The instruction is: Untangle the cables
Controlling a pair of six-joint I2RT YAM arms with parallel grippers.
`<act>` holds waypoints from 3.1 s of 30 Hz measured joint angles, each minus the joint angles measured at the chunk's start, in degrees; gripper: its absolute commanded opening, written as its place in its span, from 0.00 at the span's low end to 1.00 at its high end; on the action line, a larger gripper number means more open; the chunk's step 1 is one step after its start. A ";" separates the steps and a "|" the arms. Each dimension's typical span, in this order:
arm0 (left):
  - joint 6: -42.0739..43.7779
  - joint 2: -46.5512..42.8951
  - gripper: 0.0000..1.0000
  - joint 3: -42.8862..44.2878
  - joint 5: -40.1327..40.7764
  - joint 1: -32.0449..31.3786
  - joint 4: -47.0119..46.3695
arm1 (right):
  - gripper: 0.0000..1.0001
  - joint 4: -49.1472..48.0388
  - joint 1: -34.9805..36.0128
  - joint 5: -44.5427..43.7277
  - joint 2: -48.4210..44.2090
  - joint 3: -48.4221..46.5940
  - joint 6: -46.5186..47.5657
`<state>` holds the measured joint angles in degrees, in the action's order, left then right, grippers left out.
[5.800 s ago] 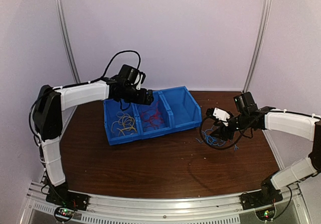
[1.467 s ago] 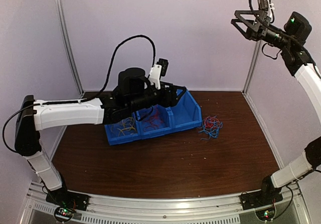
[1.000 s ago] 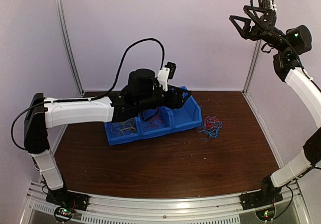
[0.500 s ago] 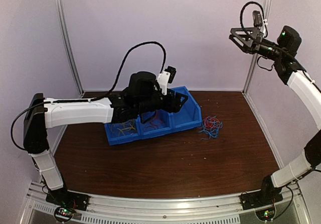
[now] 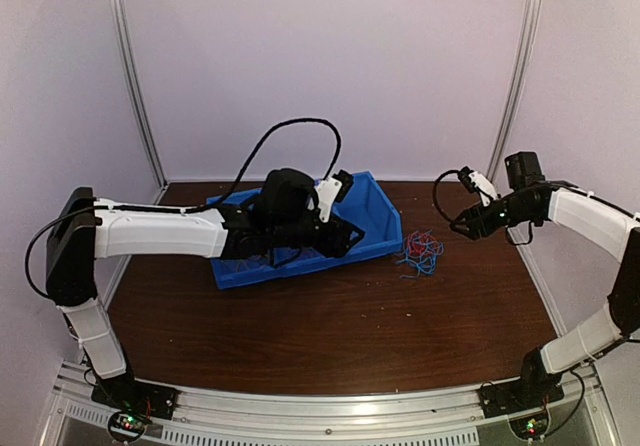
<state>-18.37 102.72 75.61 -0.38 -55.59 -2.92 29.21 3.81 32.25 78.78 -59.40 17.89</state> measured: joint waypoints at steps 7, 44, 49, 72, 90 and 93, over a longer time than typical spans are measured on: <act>-3.43 0.02 0.61 -4.15 -4.22 0.00 -1.64 | 0.56 1.27 0.00 0.07 2.08 -0.17 6.25; -9.62 -10.21 0.60 -15.08 -3.17 0.00 -7.02 | 0.47 -0.22 8.22 0.70 29.03 -17.94 16.70; -9.70 -11.06 0.60 -15.15 -2.58 0.00 -7.04 | 0.44 -0.37 8.46 1.20 34.67 -21.66 18.27; -9.70 -10.49 0.60 -15.06 -2.05 0.00 -6.99 | 0.00 -1.86 6.62 12.48 31.45 -17.27 21.16; -5.31 0.74 0.59 -9.44 -14.64 -1.07 -20.22 | 0.00 8.37 9.88 24.33 -2.91 -9.46 20.46; -4.07 3.32 0.61 -7.85 -16.31 -2.51 -25.55 | 0.00 8.35 13.42 25.70 -3.26 -9.46 18.10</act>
<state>-22.44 106.04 67.77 -16.69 -58.11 -28.47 37.56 17.23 57.95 75.53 -68.86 35.99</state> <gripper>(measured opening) 0.597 0.019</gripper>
